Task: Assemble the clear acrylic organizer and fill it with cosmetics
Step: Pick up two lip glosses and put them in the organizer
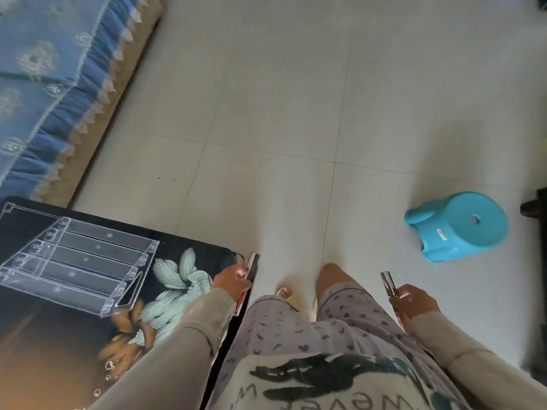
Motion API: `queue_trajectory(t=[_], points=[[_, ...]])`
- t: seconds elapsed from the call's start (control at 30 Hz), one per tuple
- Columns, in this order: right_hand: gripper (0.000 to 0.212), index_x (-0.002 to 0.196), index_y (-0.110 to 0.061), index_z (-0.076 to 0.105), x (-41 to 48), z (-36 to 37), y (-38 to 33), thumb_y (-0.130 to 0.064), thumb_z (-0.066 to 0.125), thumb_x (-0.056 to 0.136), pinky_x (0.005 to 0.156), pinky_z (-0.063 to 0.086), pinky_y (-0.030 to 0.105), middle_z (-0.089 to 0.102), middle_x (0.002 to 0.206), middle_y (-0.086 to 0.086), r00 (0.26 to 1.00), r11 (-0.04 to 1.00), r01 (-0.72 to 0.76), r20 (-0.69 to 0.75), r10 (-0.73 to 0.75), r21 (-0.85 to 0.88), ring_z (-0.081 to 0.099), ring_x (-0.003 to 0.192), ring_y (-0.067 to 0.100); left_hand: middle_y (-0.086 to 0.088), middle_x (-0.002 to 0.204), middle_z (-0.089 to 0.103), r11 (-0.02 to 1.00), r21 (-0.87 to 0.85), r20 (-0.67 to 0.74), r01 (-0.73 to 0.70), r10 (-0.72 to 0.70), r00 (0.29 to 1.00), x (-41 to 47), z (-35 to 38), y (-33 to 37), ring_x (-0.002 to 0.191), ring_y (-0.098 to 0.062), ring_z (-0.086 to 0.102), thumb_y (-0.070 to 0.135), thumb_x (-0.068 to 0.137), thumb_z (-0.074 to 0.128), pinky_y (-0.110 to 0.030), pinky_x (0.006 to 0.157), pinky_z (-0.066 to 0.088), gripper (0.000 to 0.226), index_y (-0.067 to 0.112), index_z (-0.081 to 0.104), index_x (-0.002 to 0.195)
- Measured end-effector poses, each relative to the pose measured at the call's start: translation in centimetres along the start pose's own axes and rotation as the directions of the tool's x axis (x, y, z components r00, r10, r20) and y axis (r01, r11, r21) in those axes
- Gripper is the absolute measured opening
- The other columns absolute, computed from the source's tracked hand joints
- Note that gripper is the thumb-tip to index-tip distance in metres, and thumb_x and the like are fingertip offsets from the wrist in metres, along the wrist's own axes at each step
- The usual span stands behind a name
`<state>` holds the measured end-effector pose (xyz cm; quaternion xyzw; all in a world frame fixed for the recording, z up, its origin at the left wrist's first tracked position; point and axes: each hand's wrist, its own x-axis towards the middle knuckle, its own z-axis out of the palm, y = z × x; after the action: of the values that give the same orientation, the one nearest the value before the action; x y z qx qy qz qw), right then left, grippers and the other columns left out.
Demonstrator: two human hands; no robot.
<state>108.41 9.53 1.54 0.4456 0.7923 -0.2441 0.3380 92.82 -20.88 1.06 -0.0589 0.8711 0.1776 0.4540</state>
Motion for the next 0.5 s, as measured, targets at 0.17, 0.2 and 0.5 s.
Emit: queue_trajectory(t=[0.17,0.2,0.5], points=[[0.023,0.106,-0.005,0.063,5.2,-4.3,-7.0,-0.015,0.056,0.087,0.085,0.043,0.030,0.067,0.110,0.020,0.997,0.996,0.080,0.003,-0.080,0.028,0.060,0.104,0.034,-0.011,0.128,0.060,0.990,-0.110,-0.027,0.088,-0.091,0.995,2.8,-1.4,0.8,0.118,-0.026,0.056,0.012,0.087,0.055,-0.027,0.097,0.043,0.039,0.010,0.052,0.125],[0.023,0.105,-0.006,0.063,6.4,-5.3,-8.6,-0.015,0.056,0.086,0.079,0.041,0.026,0.068,0.108,0.019,0.994,0.994,0.107,0.016,-0.107,-0.007,0.061,0.102,0.032,-0.010,0.128,0.060,0.984,-0.134,-0.030,0.118,-0.123,0.992,3.4,-1.5,0.9,0.118,-0.027,0.056,0.013,0.087,0.056,-0.028,0.097,0.043,0.039,0.010,0.052,0.125],[0.021,0.101,-0.003,0.062,15.3,-14.3,-24.0,-0.013,0.060,0.083,0.074,0.045,0.027,0.068,0.089,0.016,0.907,0.889,0.416,0.162,-0.390,-0.189,0.058,0.078,0.026,-0.010,0.123,0.062,0.865,-0.334,0.006,0.375,-0.396,0.918,5.2,-2.1,3.2,0.113,-0.026,0.059,0.016,0.086,0.055,-0.028,0.096,0.046,0.033,0.012,0.055,0.120]])
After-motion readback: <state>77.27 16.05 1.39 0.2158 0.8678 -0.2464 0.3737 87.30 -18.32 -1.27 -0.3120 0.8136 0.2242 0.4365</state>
